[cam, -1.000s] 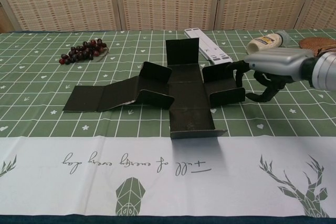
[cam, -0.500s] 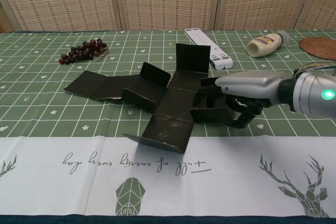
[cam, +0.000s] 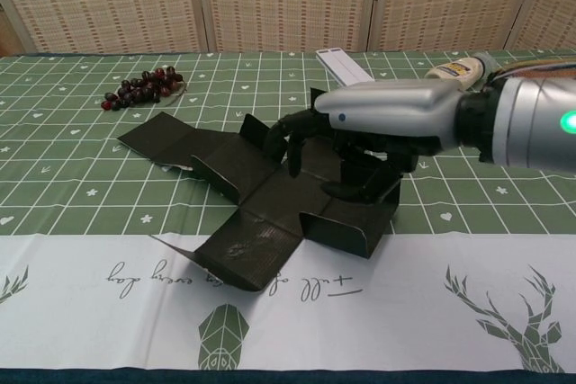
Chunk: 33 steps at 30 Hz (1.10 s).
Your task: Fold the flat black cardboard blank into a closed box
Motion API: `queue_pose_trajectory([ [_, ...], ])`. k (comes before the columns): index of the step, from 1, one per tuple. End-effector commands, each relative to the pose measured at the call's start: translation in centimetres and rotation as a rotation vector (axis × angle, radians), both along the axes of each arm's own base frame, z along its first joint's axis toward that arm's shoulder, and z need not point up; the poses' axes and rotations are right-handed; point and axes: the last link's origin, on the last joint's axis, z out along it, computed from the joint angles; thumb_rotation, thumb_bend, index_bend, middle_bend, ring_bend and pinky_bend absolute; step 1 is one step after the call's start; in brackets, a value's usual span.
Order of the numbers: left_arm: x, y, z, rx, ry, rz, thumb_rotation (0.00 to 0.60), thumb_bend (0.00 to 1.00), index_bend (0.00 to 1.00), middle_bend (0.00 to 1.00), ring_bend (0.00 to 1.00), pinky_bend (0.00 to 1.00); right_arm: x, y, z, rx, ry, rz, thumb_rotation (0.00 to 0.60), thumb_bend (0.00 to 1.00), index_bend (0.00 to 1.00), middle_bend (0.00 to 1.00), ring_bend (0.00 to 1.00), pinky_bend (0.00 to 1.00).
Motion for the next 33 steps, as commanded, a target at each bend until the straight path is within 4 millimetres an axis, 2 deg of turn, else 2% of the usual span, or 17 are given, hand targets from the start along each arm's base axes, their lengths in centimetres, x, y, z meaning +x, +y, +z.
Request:
queue_pose_trajectory([
  [1, 0.1, 0.0, 0.0, 0.001, -0.002, -0.004, 0.600, 0.10, 0.00, 0.00, 0.04, 0.16, 2.1, -1.3, -0.7, -0.060, 0.043, 0.119, 0.600, 0.55, 0.17, 0.29, 0.82, 0.95],
  [9, -0.5, -0.6, 0.3, 0.005, 0.000, 0.017, 0.600, 0.10, 0.00, 0.00, 0.04, 0.16, 6.3, -2.3, -4.9, -0.074, 0.121, 0.269, 0.600, 0.66, 0.17, 0.29, 0.83, 0.96],
  [14, -1.1, -1.0, 0.6, 0.010, -0.003, 0.035, 0.600, 0.10, 0.00, 0.00, 0.04, 0.16, 7.8, -3.2, -7.5, -0.062, 0.192, 0.298, 0.600, 0.68, 0.17, 0.29, 0.83, 0.96],
  [18, -1.6, -1.3, 0.7, 0.013, -0.004, 0.049, 0.600, 0.10, 0.00, 0.00, 0.04, 0.16, 8.3, -3.9, -8.9, -0.074, 0.235, 0.300, 0.600, 0.68, 0.17, 0.29, 0.83, 0.96],
  [25, -1.9, -1.5, 0.6, 0.011, -0.007, 0.055, 0.600, 0.10, 0.00, 0.00, 0.04, 0.16, 8.6, -7.3, -10.3, -0.138, 0.298, 0.219, 0.600, 0.68, 0.17, 0.29, 0.83, 0.96],
  [30, -2.1, -1.4, 0.4, 0.008, -0.009, 0.060, 0.600, 0.10, 0.00, 0.00, 0.04, 0.16, 9.4, -10.3, -10.2, -0.261, 0.283, 0.133, 0.600, 0.68, 0.17, 0.29, 0.83, 0.96],
  [33, -2.2, -1.4, 0.4, 0.005, -0.008, 0.060, 0.600, 0.10, 0.00, 0.00, 0.04, 0.16, 10.0, -11.4, -9.6, -0.305, 0.257, 0.091, 0.600, 0.66, 0.17, 0.29, 0.83, 0.96],
])
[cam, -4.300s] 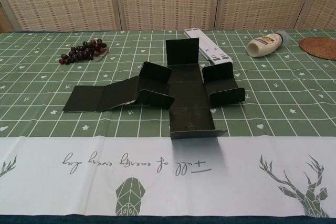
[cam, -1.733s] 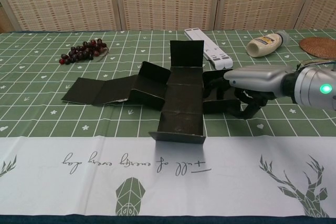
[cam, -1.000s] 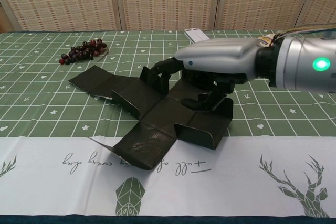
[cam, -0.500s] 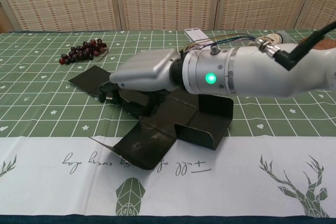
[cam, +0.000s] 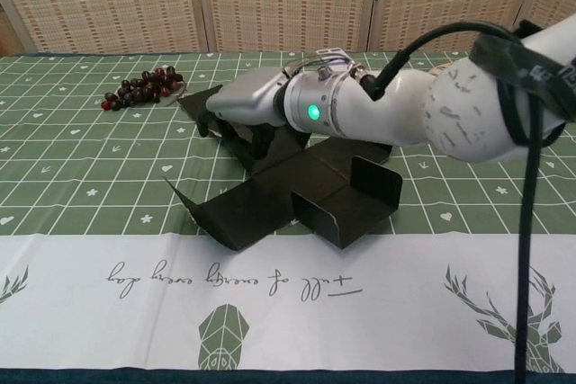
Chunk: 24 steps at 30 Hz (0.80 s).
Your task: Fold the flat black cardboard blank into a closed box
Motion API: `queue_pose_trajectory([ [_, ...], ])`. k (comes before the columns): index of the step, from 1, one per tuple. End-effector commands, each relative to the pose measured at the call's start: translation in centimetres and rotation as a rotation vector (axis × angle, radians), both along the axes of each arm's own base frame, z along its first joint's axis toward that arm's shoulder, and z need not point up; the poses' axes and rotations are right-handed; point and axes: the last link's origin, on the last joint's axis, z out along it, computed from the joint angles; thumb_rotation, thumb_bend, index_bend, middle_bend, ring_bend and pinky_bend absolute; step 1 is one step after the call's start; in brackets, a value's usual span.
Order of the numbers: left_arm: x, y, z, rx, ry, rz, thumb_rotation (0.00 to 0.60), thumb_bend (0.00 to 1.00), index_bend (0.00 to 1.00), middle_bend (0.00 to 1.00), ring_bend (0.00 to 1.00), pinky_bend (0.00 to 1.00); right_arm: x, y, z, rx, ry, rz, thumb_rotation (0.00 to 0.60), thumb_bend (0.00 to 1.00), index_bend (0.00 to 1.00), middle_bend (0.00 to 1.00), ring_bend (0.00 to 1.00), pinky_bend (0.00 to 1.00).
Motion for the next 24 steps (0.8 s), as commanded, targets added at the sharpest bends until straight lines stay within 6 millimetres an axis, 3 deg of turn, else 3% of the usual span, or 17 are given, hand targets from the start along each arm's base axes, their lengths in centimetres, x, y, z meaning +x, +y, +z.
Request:
queue_pose_trajectory([
  [1, 0.0, 0.0, 0.0, 0.000, 0.000, 0.001, 0.600, 0.10, 0.00, 0.00, 0.04, 0.16, 1.4, -1.0, 0.5, -0.050, -0.059, -0.034, 0.600, 0.65, 0.17, 0.29, 0.83, 0.96],
  [5, -0.2, 0.0, 0.0, 0.001, -0.003, 0.008, 0.600, 0.10, 0.00, 0.00, 0.04, 0.16, 1.4, 0.0, 2.6, -0.016, -0.167, -0.054, 0.600, 0.62, 0.17, 0.28, 0.83, 0.96],
  [8, -0.3, 0.0, -0.1, -0.001, -0.004, 0.006, 0.600, 0.10, 0.00, 0.00, 0.04, 0.16, -0.6, 1.3, 4.9, 0.003, -0.203, -0.058, 0.600, 0.62, 0.17, 0.28, 0.83, 0.96],
  [12, -0.1, 0.1, -0.2, -0.006, -0.006, -0.003, 0.600, 0.10, 0.00, 0.00, 0.04, 0.16, -5.3, 2.8, 8.3, -0.005, -0.186, -0.094, 0.600, 0.62, 0.17, 0.29, 0.83, 0.96],
  [18, 0.6, 0.5, -0.7, -0.017, -0.011, -0.028, 0.600, 0.10, 0.00, 0.00, 0.04, 0.16, -11.9, 4.6, 11.8, -0.034, -0.112, -0.164, 0.600, 0.65, 0.17, 0.31, 0.83, 0.97],
  [24, 1.3, 1.0, -1.2, -0.034, -0.013, -0.051, 0.600, 0.10, 0.00, 0.00, 0.04, 0.16, -16.7, 6.1, 13.1, -0.026, -0.121, -0.277, 0.600, 0.66, 0.17, 0.31, 0.83, 0.97],
])
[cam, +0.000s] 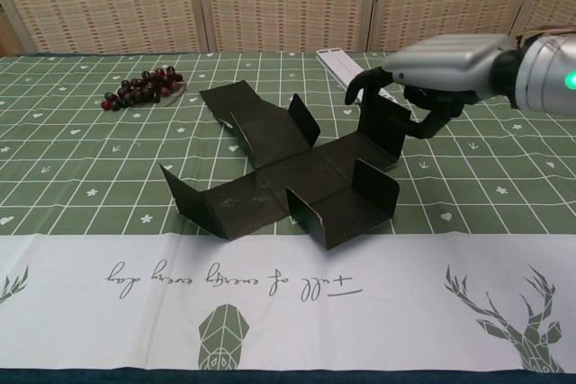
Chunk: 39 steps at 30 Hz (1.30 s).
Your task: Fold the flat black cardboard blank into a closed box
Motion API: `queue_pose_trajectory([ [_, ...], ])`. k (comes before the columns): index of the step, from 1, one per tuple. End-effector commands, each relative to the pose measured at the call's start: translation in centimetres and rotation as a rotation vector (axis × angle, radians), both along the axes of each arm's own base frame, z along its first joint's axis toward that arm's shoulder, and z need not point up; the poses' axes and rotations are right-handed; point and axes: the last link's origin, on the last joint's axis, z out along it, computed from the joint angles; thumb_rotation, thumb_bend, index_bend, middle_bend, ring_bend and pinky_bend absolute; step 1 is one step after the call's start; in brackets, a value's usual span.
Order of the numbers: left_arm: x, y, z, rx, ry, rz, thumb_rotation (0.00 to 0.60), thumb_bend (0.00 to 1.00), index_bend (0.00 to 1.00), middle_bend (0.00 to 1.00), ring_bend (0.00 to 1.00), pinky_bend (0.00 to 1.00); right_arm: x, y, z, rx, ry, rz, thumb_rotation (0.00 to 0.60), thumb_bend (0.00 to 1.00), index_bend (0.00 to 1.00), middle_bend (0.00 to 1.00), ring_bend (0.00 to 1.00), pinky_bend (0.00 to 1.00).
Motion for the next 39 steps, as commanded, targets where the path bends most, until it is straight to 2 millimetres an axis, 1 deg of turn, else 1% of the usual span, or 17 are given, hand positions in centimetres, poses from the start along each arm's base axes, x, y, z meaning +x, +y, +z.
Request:
queue_pose_trajectory([
  [1, 0.4, 0.2, -0.2, -0.007, -0.003, -0.011, 0.600, 0.10, 0.00, 0.00, 0.04, 0.16, -2.8, 1.3, 0.4, 0.021, -0.012, -0.059, 0.600, 0.66, 0.17, 0.31, 0.83, 0.97],
  [3, 0.6, 0.3, -0.4, -0.010, -0.003, -0.018, 0.600, 0.10, 0.00, 0.00, 0.04, 0.16, -3.8, 1.7, 0.0, 0.041, -0.012, -0.078, 0.600, 0.66, 0.17, 0.32, 0.83, 0.97],
  [7, 0.8, 0.3, -0.4, -0.012, -0.004, -0.023, 0.600, 0.10, 0.00, 0.00, 0.04, 0.16, -4.6, 2.1, -1.4, 0.080, -0.006, -0.090, 0.600, 0.66, 0.17, 0.32, 0.83, 0.97],
  [10, 0.7, 0.1, -0.3, -0.011, -0.005, -0.018, 0.600, 0.10, 0.00, 0.00, 0.04, 0.16, -4.5, 2.2, -2.7, 0.107, -0.005, -0.082, 0.600, 0.67, 0.17, 0.32, 0.83, 0.97],
  [13, 0.4, -0.1, -0.3, -0.008, -0.006, -0.008, 0.600, 0.10, 0.00, 0.00, 0.04, 0.16, -3.7, 2.6, -4.0, 0.137, -0.016, -0.056, 0.600, 0.67, 0.17, 0.32, 0.83, 0.97],
  [16, 0.2, -0.3, -0.2, -0.008, -0.007, -0.002, 0.600, 0.10, 0.00, 0.00, 0.04, 0.16, -2.3, 3.5, -5.3, 0.180, -0.035, -0.013, 0.600, 0.67, 0.17, 0.32, 0.83, 0.97],
  [20, 0.0, -0.3, -0.2, -0.004, -0.008, 0.000, 0.600, 0.10, 0.00, 0.00, 0.04, 0.16, 0.5, 4.7, -6.8, 0.234, -0.074, 0.066, 0.600, 0.67, 0.17, 0.32, 0.83, 0.97],
  [25, 0.1, -0.2, -0.4, -0.010, -0.010, -0.006, 0.600, 0.10, 0.00, 0.00, 0.04, 0.16, 4.9, 6.4, -8.9, 0.309, -0.133, 0.162, 0.600, 0.67, 0.17, 0.32, 0.83, 0.97],
  [27, 0.1, -0.1, -0.4, -0.012, -0.010, -0.006, 0.600, 0.10, 0.00, 0.00, 0.04, 0.16, 6.7, 7.1, -9.4, 0.333, -0.161, 0.199, 0.600, 0.65, 0.17, 0.32, 0.83, 0.97],
  [28, 0.1, -0.1, -0.4, -0.012, -0.009, -0.007, 0.600, 0.10, 0.00, 0.00, 0.04, 0.16, 7.5, 7.3, -9.3, 0.335, -0.178, 0.213, 0.600, 0.64, 0.17, 0.32, 0.83, 0.97],
  [29, 0.0, -0.1, -0.3, -0.011, -0.009, -0.006, 0.600, 0.10, 0.00, 0.00, 0.04, 0.16, 8.2, 7.4, -9.2, 0.332, -0.199, 0.227, 0.600, 0.60, 0.17, 0.32, 0.83, 0.97],
  [30, 0.0, -0.2, -0.2, -0.009, -0.008, -0.005, 0.600, 0.10, 0.00, 0.00, 0.04, 0.16, 9.0, 7.5, -8.7, 0.323, -0.225, 0.244, 0.600, 0.54, 0.17, 0.32, 0.83, 0.97],
  [32, -0.1, -0.2, -0.1, -0.006, -0.007, -0.001, 0.600, 0.10, 0.00, 0.00, 0.04, 0.16, 9.9, 7.4, -7.7, 0.297, -0.260, 0.267, 0.600, 0.45, 0.17, 0.32, 0.83, 0.97],
  [33, -0.2, -0.2, -0.1, -0.005, -0.008, 0.001, 0.600, 0.10, 0.00, 0.00, 0.04, 0.16, 10.4, 7.2, -6.9, 0.275, -0.275, 0.282, 0.600, 0.39, 0.17, 0.32, 0.83, 0.97],
  [34, -0.3, -0.2, -0.1, -0.005, -0.008, 0.003, 0.600, 0.10, 0.00, 0.00, 0.04, 0.16, 10.7, 6.8, -6.2, 0.255, -0.280, 0.295, 0.600, 0.34, 0.17, 0.32, 0.83, 0.97],
  [36, -0.3, -0.2, -0.2, -0.010, -0.008, 0.003, 0.600, 0.10, 0.00, 0.00, 0.04, 0.16, 11.3, 5.7, -4.6, 0.200, -0.278, 0.318, 0.600, 0.28, 0.17, 0.32, 0.83, 0.97],
  [39, -0.1, -0.3, -0.4, -0.016, -0.014, -0.003, 0.600, 0.10, 0.00, 0.00, 0.04, 0.16, 12.1, 3.7, -2.7, 0.122, -0.255, 0.333, 0.600, 0.25, 0.17, 0.32, 0.83, 0.97],
])
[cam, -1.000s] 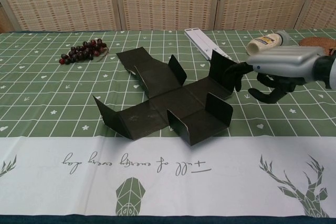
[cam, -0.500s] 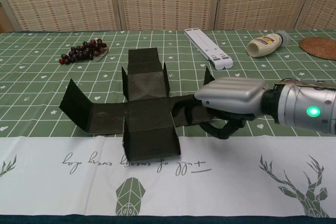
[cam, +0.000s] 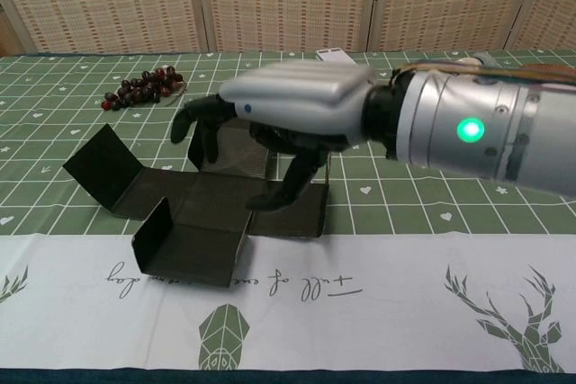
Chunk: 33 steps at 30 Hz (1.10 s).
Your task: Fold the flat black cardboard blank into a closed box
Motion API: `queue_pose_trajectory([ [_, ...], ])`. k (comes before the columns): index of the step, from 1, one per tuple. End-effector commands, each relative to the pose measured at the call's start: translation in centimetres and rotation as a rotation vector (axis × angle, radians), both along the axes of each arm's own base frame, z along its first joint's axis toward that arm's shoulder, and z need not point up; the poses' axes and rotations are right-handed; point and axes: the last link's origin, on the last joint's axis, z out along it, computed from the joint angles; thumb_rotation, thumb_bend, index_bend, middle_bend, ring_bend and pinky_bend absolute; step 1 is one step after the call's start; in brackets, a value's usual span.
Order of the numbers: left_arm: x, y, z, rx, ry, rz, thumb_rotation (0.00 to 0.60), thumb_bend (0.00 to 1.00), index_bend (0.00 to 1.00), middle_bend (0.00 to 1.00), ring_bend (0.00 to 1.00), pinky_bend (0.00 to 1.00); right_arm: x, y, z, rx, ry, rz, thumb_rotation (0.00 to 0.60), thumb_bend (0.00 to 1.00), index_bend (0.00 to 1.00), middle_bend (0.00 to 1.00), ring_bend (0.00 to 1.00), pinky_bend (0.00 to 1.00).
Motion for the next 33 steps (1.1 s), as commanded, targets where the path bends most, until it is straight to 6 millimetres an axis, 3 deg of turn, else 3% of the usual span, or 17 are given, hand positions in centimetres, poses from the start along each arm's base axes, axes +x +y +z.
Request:
queue_pose_trajectory([
  [1, 0.1, 0.0, -0.2, -0.004, -0.003, -0.003, 0.600, 0.10, 0.00, 0.00, 0.04, 0.15, 1.2, -2.3, 2.4, -0.100, 0.004, 0.012, 0.600, 0.24, 0.17, 0.32, 0.83, 0.97],
  [7, 0.0, -0.1, -0.1, -0.001, -0.002, 0.002, 0.600, 0.10, 0.00, 0.00, 0.04, 0.16, 1.2, -6.4, 2.9, -0.215, 0.097, -0.018, 0.600, 0.23, 0.17, 0.32, 0.83, 0.97],
  [14, -0.2, -0.4, 0.0, -0.003, 0.000, 0.017, 0.600, 0.10, 0.00, 0.00, 0.04, 0.16, 0.6, -10.2, 0.8, -0.252, 0.171, -0.098, 0.600, 0.22, 0.17, 0.32, 0.83, 0.97],
  [19, -0.1, -0.4, 0.1, -0.003, 0.003, 0.013, 0.600, 0.10, 0.00, 0.00, 0.04, 0.16, 1.2, -11.3, -1.4, -0.219, 0.189, -0.128, 0.600, 0.24, 0.17, 0.32, 0.83, 0.97],
  [22, -0.1, -0.5, 0.1, -0.003, 0.005, 0.019, 0.600, 0.10, 0.00, 0.00, 0.04, 0.16, 1.6, -11.7, -2.6, -0.203, 0.213, -0.135, 0.600, 0.30, 0.17, 0.32, 0.83, 0.97],
  [28, -0.4, -0.8, 0.2, -0.006, 0.006, 0.032, 0.600, 0.10, 0.00, 0.00, 0.04, 0.15, 1.7, -12.1, -4.8, -0.168, 0.251, -0.171, 0.600, 0.53, 0.17, 0.32, 0.83, 0.97],
  [33, -0.8, -1.1, 0.3, -0.002, 0.003, 0.042, 0.600, 0.10, 0.00, 0.00, 0.04, 0.16, 1.2, -12.1, -6.0, -0.154, 0.292, -0.192, 0.600, 0.62, 0.17, 0.32, 0.83, 0.97],
])
